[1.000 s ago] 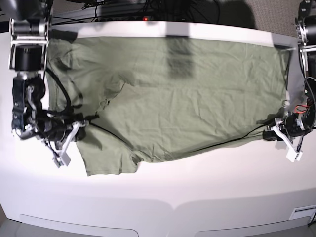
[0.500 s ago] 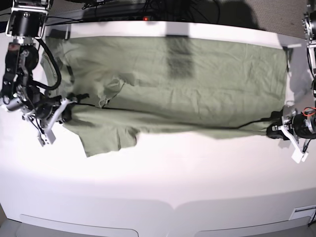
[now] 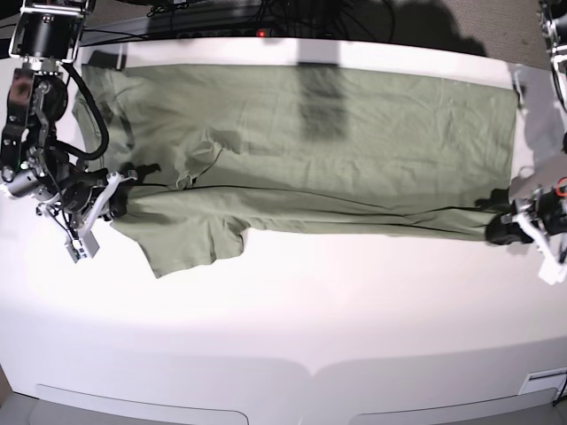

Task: Fold the T-shirt properly
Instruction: 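Lift the hem with both grippers and fold it over toward the collar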

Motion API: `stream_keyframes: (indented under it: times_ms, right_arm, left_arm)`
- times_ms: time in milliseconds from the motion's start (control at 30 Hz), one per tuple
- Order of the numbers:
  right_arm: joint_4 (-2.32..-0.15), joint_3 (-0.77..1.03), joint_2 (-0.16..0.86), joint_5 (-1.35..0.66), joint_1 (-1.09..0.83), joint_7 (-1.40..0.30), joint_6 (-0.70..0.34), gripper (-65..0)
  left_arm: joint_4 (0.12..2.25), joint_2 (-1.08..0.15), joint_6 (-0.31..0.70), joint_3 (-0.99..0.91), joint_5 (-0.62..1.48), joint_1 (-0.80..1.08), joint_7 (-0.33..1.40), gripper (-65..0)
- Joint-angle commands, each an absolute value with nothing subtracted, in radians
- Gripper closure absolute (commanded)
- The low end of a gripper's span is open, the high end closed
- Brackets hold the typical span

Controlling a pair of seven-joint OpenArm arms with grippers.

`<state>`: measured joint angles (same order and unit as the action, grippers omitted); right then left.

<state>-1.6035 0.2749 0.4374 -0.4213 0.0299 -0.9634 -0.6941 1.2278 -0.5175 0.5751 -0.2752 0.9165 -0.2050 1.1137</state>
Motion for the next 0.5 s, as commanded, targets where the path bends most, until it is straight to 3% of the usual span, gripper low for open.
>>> stream_keyframes:
  times_ms: [0,467]
  right_arm:
    - [-1.632,0.282,0.454,-0.428,0.046,-0.947,-0.698,0.0]
    - [-1.657,0.282,0.466,-0.491,-0.001,-0.995,-0.698,0.0]
  left_arm:
    - [1.264,-0.538,0.575,-0.303,0.933,-0.203,1.113,0.0]
    - [1.324,-0.524,0.575,-0.355,0.933,-0.062,1.130,0.0]
